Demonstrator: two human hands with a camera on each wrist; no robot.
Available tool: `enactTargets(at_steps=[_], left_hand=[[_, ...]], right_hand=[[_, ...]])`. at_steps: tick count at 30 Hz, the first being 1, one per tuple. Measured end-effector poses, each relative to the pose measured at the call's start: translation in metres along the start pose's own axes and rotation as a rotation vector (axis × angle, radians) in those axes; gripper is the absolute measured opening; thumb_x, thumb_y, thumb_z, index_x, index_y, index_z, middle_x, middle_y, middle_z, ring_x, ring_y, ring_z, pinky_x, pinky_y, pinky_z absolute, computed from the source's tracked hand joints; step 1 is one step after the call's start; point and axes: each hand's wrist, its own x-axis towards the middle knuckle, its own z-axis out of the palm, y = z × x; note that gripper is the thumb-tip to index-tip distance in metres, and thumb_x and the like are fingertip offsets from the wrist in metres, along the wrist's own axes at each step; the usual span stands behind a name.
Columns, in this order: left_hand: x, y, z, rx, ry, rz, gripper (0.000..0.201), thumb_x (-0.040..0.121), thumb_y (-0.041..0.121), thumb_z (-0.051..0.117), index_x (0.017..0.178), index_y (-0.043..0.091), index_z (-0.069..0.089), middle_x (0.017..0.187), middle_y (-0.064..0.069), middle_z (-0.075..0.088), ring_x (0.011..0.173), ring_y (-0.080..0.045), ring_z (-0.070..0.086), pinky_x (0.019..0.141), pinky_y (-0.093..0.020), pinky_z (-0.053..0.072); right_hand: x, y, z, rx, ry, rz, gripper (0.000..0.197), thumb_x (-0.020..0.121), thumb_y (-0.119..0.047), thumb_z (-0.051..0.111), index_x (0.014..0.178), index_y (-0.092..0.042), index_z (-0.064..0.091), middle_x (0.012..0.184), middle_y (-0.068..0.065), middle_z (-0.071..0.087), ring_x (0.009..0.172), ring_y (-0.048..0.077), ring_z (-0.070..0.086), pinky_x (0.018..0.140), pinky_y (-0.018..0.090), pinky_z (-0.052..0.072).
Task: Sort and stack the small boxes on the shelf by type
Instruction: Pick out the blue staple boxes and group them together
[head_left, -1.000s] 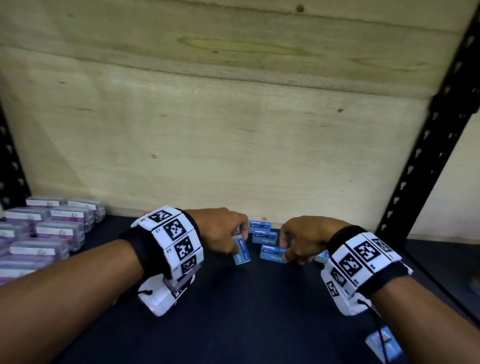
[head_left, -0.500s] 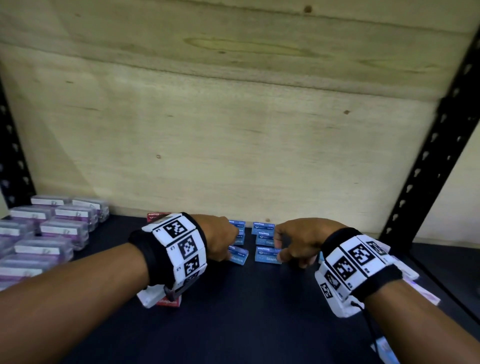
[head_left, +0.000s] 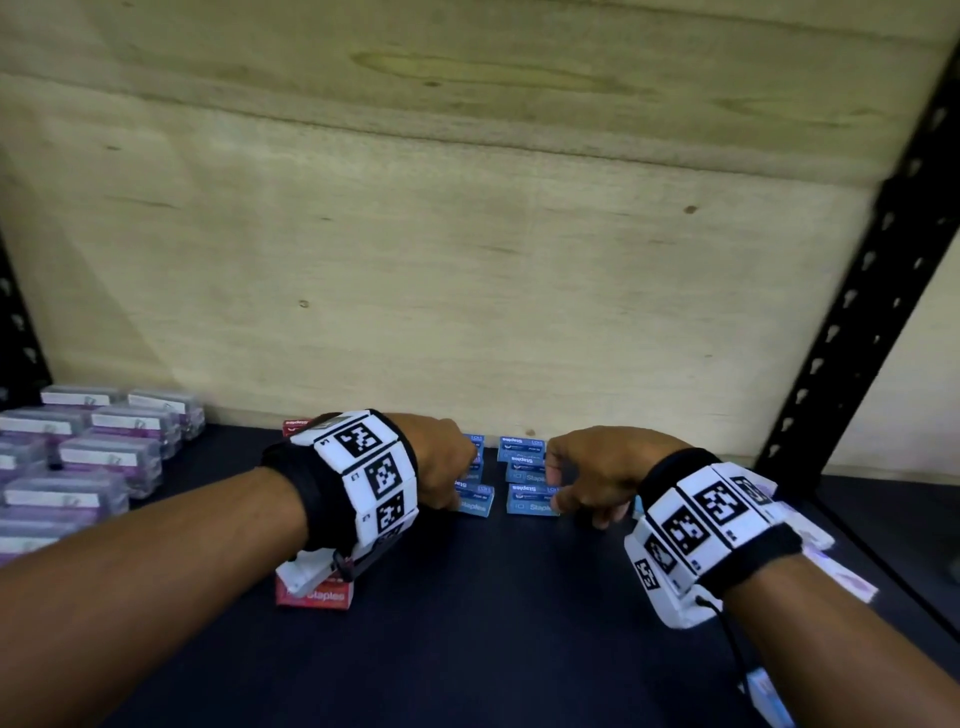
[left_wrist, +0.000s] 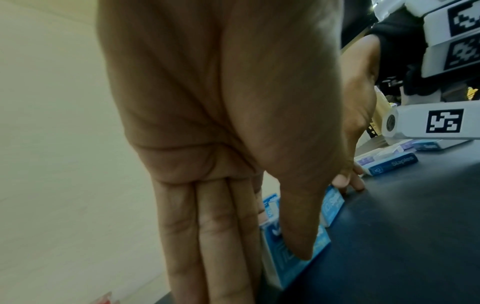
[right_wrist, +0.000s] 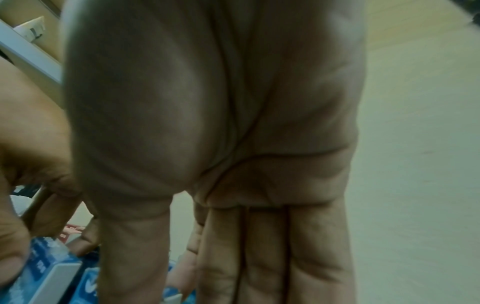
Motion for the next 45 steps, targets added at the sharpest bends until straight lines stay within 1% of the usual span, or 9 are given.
enactTargets(at_steps=[5,9,12,17,21,24,29,37,45], left_hand=[[0.002,0.002,0.001,0.017,0.004,-0.013,0.029,0.096,0.037,0.056,0.106,0.009,0.058,0.099,-0.005,0.056,0.076,-0.020,0.052,0.051,-0.024,0.036],[-0.005,0.002,-0.003,-0.025,-0.004,-0.025,0.041,0.092,0.041,0.062,0.116,0.007,0.060,0.112,-0.009,0.064,0.081,-0.021,0.056,0.064,-0.027,0.043],[-0.012,0.001,-0.006,-0.061,-0.012,-0.041,0.042,0.089,0.039,0.068,0.116,0.008,0.061,0.098,-0.003,0.063,0.076,-0.016,0.055,0.056,-0.023,0.040],[-0.020,0.004,-0.025,-0.028,0.029,-0.074,0.043,0.088,0.043,0.067,0.116,0.010,0.060,0.104,-0.002,0.065,0.091,-0.020,0.063,0.078,-0.032,0.051],[-0.015,0.023,-0.049,-0.076,0.057,0.005,0.039,0.091,0.045,0.062,0.111,0.012,0.064,0.091,-0.002,0.069,0.065,-0.012,0.058,0.062,-0.026,0.047],[-0.001,0.043,-0.058,-0.091,0.096,0.089,0.037,0.092,0.046,0.060,0.109,0.014,0.065,0.102,-0.004,0.068,0.082,-0.019,0.063,0.068,-0.030,0.046],[0.033,0.084,-0.058,-0.100,0.112,0.196,0.042,0.092,0.048,0.059,0.105,0.010,0.068,0.103,-0.008,0.069,0.088,-0.025,0.064,0.067,-0.031,0.046],[0.085,0.120,-0.071,-0.081,0.110,0.278,0.037,0.090,0.037,0.066,0.115,0.009,0.066,0.106,-0.008,0.065,0.092,-0.026,0.064,0.068,-0.030,0.047],[0.120,0.127,-0.064,-0.155,0.095,0.340,0.019,0.086,0.030,0.072,0.092,0.026,0.055,0.093,0.005,0.057,0.082,-0.011,0.053,0.074,-0.025,0.044]], right_hand=[[0.002,0.004,0.002,0.052,0.001,0.002,0.025,0.090,-0.027,0.070,0.109,-0.022,0.055,0.078,-0.005,0.059,0.066,0.015,0.061,0.076,0.031,0.056],[0.001,0.010,0.002,0.122,-0.025,0.003,0.029,0.090,-0.027,0.070,0.114,-0.022,0.053,0.076,-0.004,0.063,0.065,0.017,0.063,0.082,0.034,0.057],[-0.004,0.019,-0.005,0.159,-0.079,-0.027,0.034,0.094,-0.026,0.066,0.124,-0.021,0.051,0.084,0.000,0.070,0.071,0.015,0.067,0.086,0.032,0.057],[-0.011,0.060,-0.020,0.201,0.021,-0.037,0.023,0.091,-0.029,0.067,0.112,-0.025,0.060,0.089,0.003,0.075,0.071,0.012,0.064,0.082,0.029,0.055],[-0.013,0.095,-0.022,0.097,0.064,0.073,0.016,0.086,-0.031,0.071,0.100,-0.029,0.063,0.092,0.001,0.073,0.067,0.013,0.060,0.070,0.032,0.054],[-0.015,0.115,-0.020,0.021,0.095,0.121,0.016,0.086,-0.027,0.071,0.100,-0.030,0.064,0.095,-0.006,0.067,0.070,0.008,0.057,0.059,0.021,0.043],[-0.009,0.135,-0.015,-0.013,0.114,0.159,0.020,0.083,-0.029,0.076,0.100,-0.029,0.064,0.104,-0.008,0.066,0.086,0.012,0.058,0.071,0.023,0.044],[0.012,0.149,-0.019,-0.039,0.047,0.170,0.033,0.075,-0.043,0.081,0.100,-0.023,0.073,0.091,-0.010,0.067,0.088,0.013,0.060,0.084,0.029,0.050],[0.027,0.158,-0.022,0.026,-0.031,0.174,0.031,0.072,-0.042,0.084,0.093,-0.021,0.079,0.071,-0.005,0.066,0.067,0.014,0.056,0.063,0.024,0.046]])
